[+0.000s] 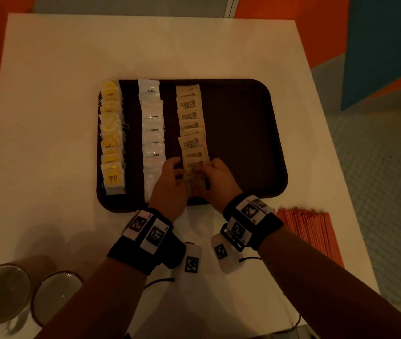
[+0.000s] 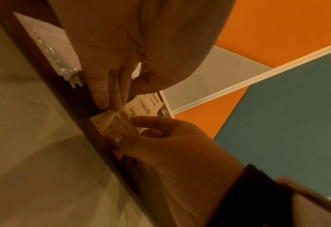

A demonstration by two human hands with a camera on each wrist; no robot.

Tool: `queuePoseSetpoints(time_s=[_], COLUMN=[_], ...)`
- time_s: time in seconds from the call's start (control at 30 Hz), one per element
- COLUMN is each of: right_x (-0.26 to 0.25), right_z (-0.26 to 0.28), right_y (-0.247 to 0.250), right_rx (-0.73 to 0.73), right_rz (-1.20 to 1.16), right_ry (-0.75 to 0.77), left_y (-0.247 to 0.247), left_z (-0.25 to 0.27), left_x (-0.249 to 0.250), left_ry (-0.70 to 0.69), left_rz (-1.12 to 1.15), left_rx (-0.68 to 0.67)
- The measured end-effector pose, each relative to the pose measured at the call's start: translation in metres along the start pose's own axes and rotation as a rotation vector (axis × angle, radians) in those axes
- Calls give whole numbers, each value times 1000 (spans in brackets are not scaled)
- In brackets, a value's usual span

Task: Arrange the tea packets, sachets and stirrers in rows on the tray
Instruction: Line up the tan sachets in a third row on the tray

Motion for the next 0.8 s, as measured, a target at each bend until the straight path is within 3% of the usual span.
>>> queuePoseSetpoints(time_s=[0.17, 0.3, 0.53, 0.8], right_x=[0, 12, 8, 9], right_z=[0, 5, 5, 0], right_y=[-2, 1, 1, 4], right_rx=[33, 95, 60, 74], right_rz=[88, -67, 40, 43], right_ry=[-17, -92, -30, -43], left_y=[-5, -3, -1, -1], left_z=[7, 10, 0, 2], left_x=[4, 9, 4, 15], left_ry=[-63, -100, -65, -146], left_rz=[-52, -113, -205, -291], left_rx=[-16, -18, -9, 6])
Point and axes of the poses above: each hand's wrist, its own z-axis away from the middle knuckle, its own y-axis out of the back of the hand, x = y × z, the point moved 5 cm from there along -z, towards the middle knuckle, and after that the axes turned 3 degrees about -y, right-handed, at the moved point
